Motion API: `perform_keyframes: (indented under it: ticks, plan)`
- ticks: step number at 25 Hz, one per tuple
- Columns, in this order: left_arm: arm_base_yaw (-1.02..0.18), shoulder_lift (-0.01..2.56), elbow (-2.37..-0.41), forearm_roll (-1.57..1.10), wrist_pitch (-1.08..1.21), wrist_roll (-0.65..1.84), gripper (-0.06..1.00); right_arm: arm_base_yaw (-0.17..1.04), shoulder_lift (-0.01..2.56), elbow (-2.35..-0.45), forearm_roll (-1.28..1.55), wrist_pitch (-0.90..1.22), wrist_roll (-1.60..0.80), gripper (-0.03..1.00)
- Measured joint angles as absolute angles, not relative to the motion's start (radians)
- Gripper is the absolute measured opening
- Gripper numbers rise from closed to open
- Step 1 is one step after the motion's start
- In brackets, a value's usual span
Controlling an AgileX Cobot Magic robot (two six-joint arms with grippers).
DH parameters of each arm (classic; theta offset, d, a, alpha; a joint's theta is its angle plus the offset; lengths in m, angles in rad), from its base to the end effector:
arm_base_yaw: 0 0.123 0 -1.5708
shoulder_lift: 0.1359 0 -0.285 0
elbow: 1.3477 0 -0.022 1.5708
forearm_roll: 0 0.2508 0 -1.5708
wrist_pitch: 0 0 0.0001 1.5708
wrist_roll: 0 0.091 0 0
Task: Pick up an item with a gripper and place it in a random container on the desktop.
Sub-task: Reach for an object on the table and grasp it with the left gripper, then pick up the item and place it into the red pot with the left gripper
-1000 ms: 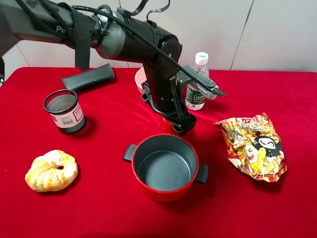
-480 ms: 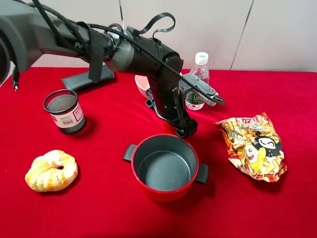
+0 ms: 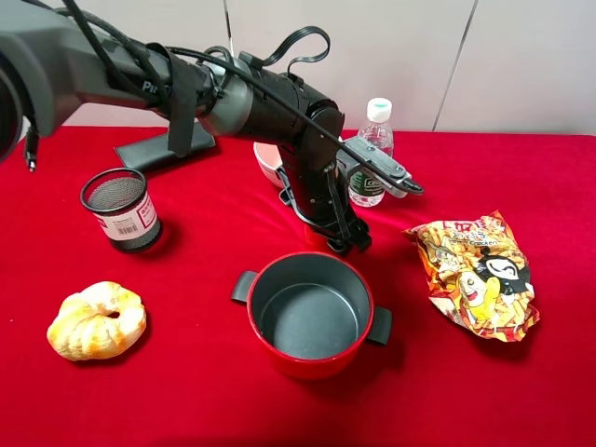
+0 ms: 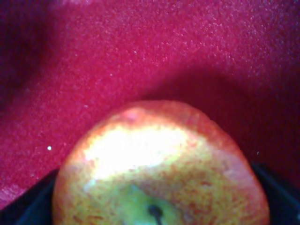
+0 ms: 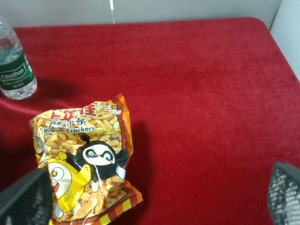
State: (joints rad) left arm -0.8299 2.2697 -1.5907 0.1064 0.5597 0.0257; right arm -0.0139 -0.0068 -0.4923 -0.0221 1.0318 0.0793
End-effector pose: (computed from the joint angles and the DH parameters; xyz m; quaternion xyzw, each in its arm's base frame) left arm 0.3202 -0.3424 0.1097 0.4400 0.8729 -0.0473 0.2057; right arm -0.0038 -0.0017 0.2775 0.0397 0.8449 0.0064 0.5335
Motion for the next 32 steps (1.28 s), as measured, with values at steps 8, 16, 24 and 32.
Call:
perform_keyframes:
  ticks: [8,16,24,32]
  plan:
    - [-0.83,2.27,-1.591,0.106,0.559,0.026,0.72,-0.014,-0.007,-0.492,-0.022,1.032,0.079,0.69]
    - [-0.83,2.27,-1.591,0.106,0.559,0.026,0.72,-0.014,-0.007,-0.492,-0.022,1.032,0.079,0.69]
    - [-0.83,2.269,-1.613,0.105,0.603,0.015,0.72,-0.014,-0.007,-0.492,-0.022,1.032,0.079,0.69]
    - [-0.83,2.269,-1.717,0.105,0.706,0.015,0.72,-0.014,-0.007,-0.492,-0.022,1.032,0.079,0.69]
